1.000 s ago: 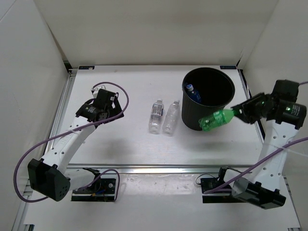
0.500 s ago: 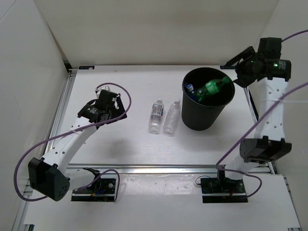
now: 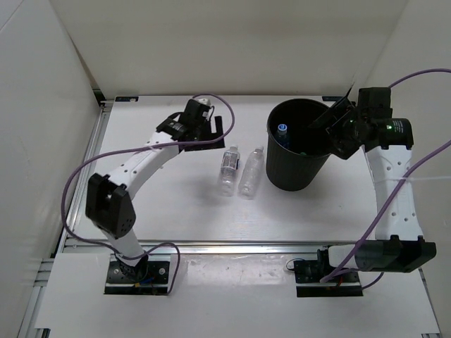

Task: Put the plastic bottles in the bin

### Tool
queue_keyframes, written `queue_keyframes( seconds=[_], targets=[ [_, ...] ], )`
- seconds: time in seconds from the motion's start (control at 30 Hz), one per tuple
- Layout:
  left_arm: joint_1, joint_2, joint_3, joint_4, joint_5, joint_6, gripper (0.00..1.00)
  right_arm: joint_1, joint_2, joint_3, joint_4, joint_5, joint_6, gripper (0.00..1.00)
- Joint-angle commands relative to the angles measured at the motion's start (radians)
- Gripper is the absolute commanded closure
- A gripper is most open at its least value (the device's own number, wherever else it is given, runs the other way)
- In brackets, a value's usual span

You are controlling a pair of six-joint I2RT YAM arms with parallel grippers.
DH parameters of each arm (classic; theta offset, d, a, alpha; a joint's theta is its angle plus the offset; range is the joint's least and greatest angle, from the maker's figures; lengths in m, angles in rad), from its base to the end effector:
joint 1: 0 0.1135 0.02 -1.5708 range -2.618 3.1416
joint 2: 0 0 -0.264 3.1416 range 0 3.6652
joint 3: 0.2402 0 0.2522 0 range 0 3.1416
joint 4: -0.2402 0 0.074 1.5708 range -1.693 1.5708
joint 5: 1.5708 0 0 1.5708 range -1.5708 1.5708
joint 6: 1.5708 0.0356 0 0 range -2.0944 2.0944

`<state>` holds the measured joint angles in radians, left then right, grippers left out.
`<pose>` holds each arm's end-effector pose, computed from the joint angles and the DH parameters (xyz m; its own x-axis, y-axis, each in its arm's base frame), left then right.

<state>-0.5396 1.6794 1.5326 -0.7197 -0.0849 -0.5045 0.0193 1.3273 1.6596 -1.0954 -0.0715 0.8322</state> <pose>0.3195 -0.1878 0.3160 -0.7970 -0.0841 -0.5981 0.0909 0.9623 -0.2564 0.2474 0.0073 0.4306 -0.5176 0.7277 -0.4500 0.4633 0.6806 0.5676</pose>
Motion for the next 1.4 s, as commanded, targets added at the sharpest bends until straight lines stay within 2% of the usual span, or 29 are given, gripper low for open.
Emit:
queue_keyframes(
  seconds=[0.0, 0.13, 0.4, 0.87, 1.0, 1.03, 1.07, 1.1, 1.2, 1.23, 1.37],
  targets=[
    [-0.011, 0.054, 0.092, 0.012, 0.065, 0.026, 0.0, -0.007, 0.009, -0.014, 0.077, -0.08, -0.06, 0.0],
    [-0.02, 0.176, 0.139, 0.022, 0.14, 0.069, 0.0, -0.039, 0.019, -0.014, 0.087, -0.12, -0.082, 0.0],
    [-0.042, 0.322, 0.231, 0.022, 0.198, 0.119, 0.0, -0.097, 0.009, -0.069, 0.124, -0.2, -0.114, 0.0],
    [-0.042, 0.459, 0.202, 0.049, 0.32, 0.057, 0.0, -0.125, 0.0, -0.09, 0.124, -0.22, -0.143, 0.0],
    [-0.033, 0.459, 0.144, 0.049, 0.332, 0.035, 0.17, -0.125, 0.0, -0.09, 0.124, -0.22, -0.143, 0.0],
    [-0.033, 0.447, 0.129, 0.049, 0.32, 0.035, 0.25, -0.125, 0.0, -0.099, 0.124, -0.22, -0.143, 0.0],
    [-0.02, 0.428, 0.12, 0.049, 0.309, 0.035, 0.39, -0.125, 0.0, -0.1, 0.124, -0.22, -0.143, 0.0],
    [-0.011, 0.416, 0.12, 0.049, 0.292, 0.035, 0.44, -0.125, 0.0, -0.1, 0.124, -0.22, -0.143, 0.0],
    [0.0, 0.352, 0.191, 0.005, 0.196, 0.035, 0.46, -0.125, 0.0, -0.11, 0.124, -0.22, -0.143, 0.0],
    [0.01, 0.311, 0.22, -0.01, 0.118, 0.035, 0.44, -0.125, 0.0, -0.119, 0.124, -0.22, -0.143, 0.0],
    [0.02, 0.238, 0.427, -0.035, -0.04, 0.073, 0.42, -0.134, 0.0, -0.142, 0.134, -0.231, -0.125, 0.0]
  ],
)
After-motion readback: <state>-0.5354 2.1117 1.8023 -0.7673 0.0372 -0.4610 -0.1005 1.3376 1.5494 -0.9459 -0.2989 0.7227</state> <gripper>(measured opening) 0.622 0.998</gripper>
